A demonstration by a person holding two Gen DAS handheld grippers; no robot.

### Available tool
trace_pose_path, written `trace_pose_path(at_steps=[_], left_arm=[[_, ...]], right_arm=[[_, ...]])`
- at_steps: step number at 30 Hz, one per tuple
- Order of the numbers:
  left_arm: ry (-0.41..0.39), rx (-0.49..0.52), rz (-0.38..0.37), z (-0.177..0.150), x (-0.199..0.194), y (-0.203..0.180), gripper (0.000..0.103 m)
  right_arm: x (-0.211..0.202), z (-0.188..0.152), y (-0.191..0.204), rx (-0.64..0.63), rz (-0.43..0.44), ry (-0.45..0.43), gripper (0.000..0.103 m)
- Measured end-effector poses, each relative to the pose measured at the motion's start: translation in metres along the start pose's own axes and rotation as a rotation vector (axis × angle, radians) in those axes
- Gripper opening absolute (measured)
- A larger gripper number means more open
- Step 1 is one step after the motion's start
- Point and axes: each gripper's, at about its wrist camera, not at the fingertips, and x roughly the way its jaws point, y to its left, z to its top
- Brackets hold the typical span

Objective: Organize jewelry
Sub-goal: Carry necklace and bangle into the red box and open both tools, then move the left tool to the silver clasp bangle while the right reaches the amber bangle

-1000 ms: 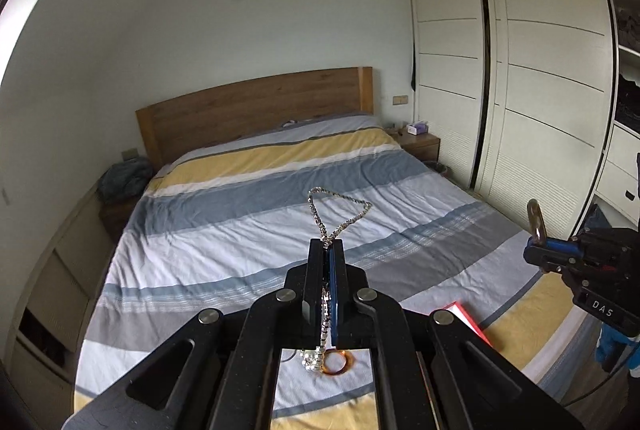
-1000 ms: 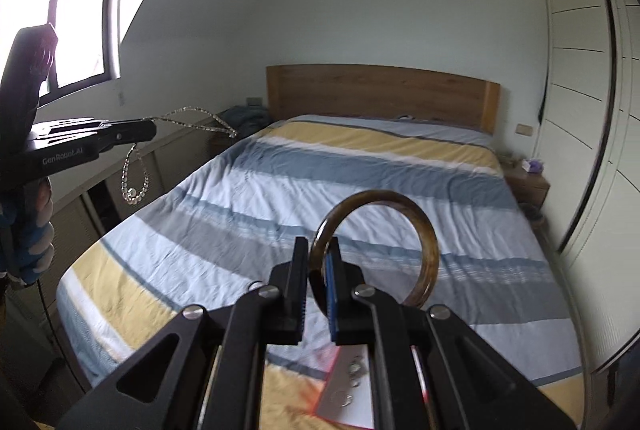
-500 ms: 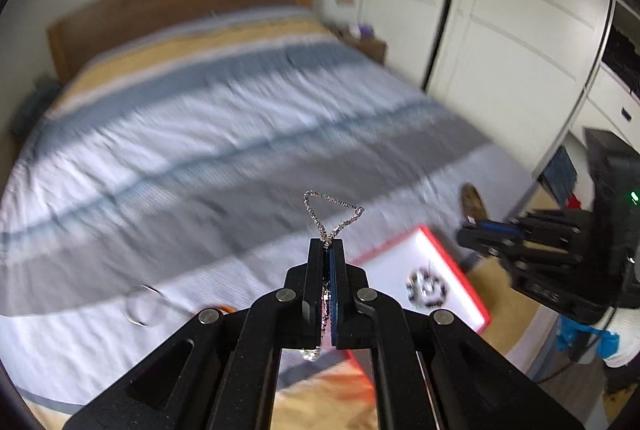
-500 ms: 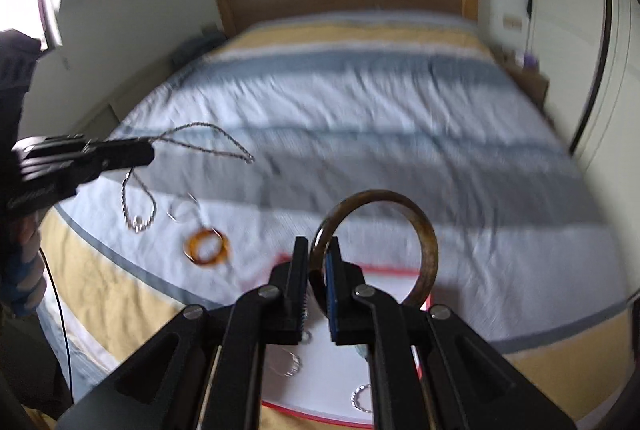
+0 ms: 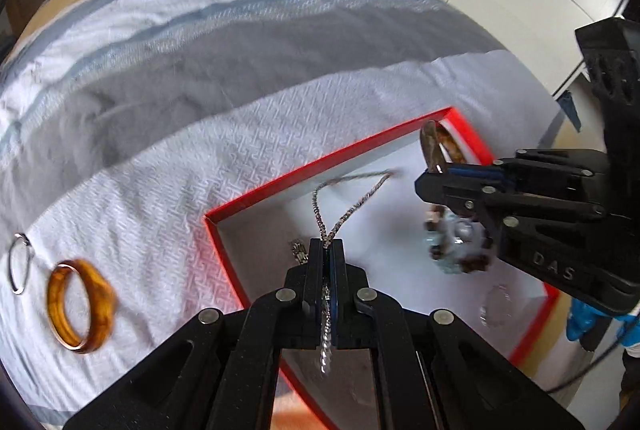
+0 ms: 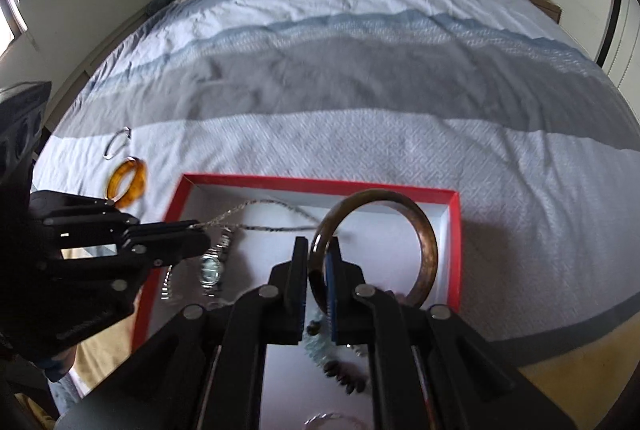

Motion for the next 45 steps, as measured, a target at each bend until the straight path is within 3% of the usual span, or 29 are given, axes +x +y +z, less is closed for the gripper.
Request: trace_pose_path(at_steps=[12,13,16,20,27,31,34,40,45], left_arm=[[-0.016,-0.069,0.042,-0.009,0.014,0.014,0.005],[-0.016,-0.072,0.048,-0.009,0.013,0.013,0.009],[-0.038,-0.073,0.051,-0.01,0.006,0.009,0.039],[-0.069,-0.069,0.058,-0.011,-0.012,0.0,0.065],[-0.143,-0.051,0.055,-0.025,-0.075,-0.013,0.065],[-0.203,-0.019,0.127,-0.04,-0.125,-0.013,0.065],[-0.22,-0.038,0.174,-0.052,-0.159,0.002,0.065],[-0.253,-0.103,0.292,-0.078,-0.214,0.049,0.066],[-0.254,-0.193,0.365,-0.104,-0.24,0.105,0.067]], right_arm=[[0.023,-0.008,0.003,-0.035,-0.034,0.056,0.012],[0.023,-0.009,0.004,-0.035,-0.039,0.064,0.012],[0.017,-0.014,0.007,-0.028,-0.053,0.07,0.013],[-0.007,-0.019,0.012,-0.025,-0.06,0.046,0.013],[-0.076,-0.034,0.028,-0.012,-0.083,-0.035,0.013],[-0.116,-0.041,0.045,-0.022,-0.081,-0.091,0.017],[-0.143,-0.041,0.062,-0.032,-0.07,-0.144,0.029],[-0.178,-0.032,0.105,-0.069,-0.033,-0.223,0.029],[-0.176,-0.018,0.138,-0.101,-0.003,-0.252,0.029]])
